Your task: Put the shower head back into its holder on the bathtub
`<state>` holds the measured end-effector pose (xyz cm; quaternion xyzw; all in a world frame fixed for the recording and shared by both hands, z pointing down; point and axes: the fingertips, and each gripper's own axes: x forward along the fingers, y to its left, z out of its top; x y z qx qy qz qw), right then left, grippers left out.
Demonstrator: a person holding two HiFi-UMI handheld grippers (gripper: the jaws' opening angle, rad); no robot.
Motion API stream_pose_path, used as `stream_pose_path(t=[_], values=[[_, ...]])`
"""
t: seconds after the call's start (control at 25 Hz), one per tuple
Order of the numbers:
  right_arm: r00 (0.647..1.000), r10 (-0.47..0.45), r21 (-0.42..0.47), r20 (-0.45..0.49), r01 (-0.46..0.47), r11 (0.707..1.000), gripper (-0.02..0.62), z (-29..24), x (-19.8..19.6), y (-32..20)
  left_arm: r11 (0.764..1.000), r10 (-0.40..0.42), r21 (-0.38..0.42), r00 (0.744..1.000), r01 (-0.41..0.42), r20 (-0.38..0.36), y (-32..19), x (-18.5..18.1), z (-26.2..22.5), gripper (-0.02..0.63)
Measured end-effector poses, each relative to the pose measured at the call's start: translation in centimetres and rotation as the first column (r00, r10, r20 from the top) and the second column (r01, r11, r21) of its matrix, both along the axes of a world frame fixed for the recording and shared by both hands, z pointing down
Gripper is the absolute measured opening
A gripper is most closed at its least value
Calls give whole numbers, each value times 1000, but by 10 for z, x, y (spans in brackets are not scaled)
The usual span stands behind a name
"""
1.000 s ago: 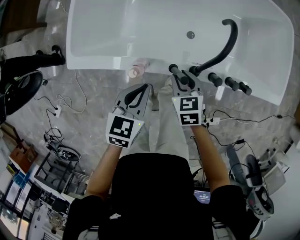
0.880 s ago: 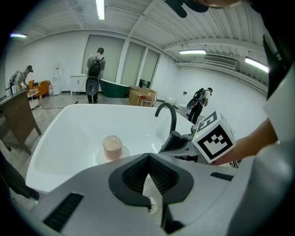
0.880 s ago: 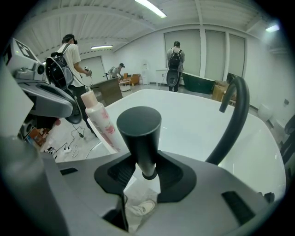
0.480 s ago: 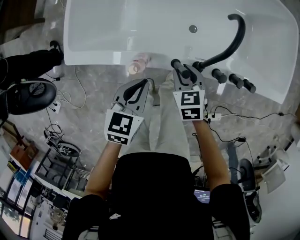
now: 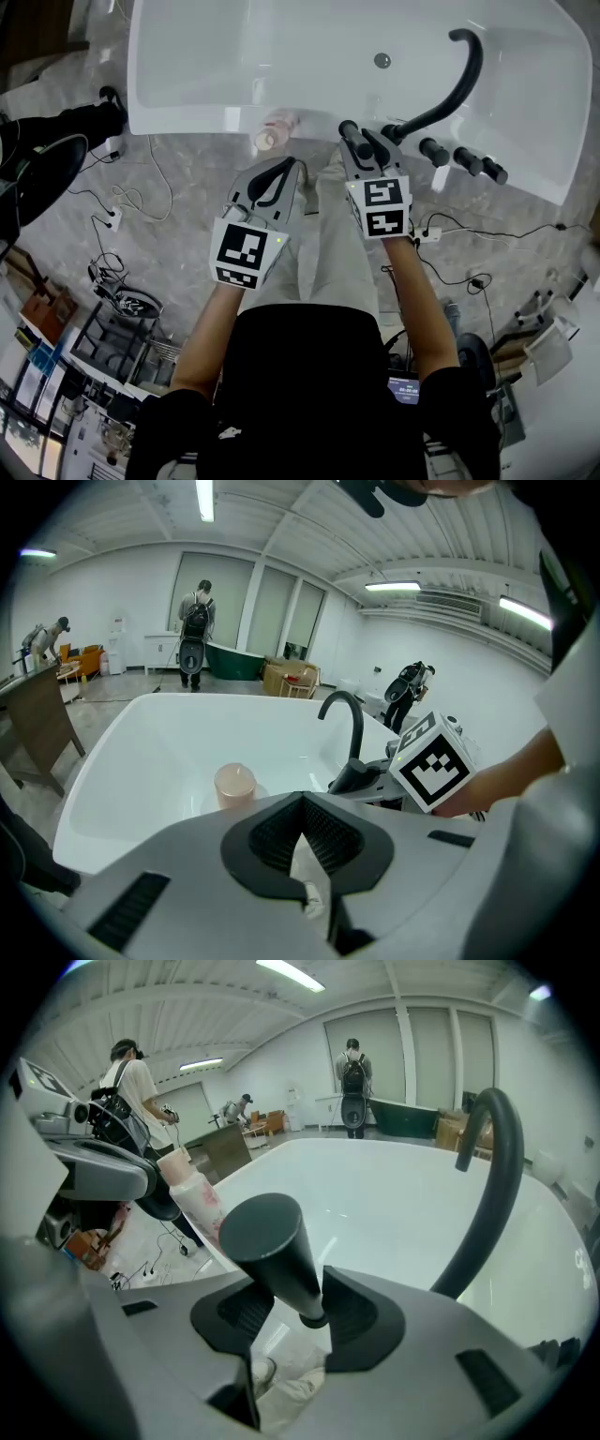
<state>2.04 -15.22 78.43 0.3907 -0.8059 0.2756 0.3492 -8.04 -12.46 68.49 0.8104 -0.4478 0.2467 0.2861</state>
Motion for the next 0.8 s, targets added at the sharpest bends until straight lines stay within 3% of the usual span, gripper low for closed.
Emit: stream_pose_path(t=[0.44,0.8], values=[[1000,-23,18,18,22,1000,173,-43,3,8,999,32,43,999,-32,8,-12,7,-38,14],[994,56,98,89,-65,993,175,-113,24,2,993,55,104,997,-61,61,-18,12,-84,14]])
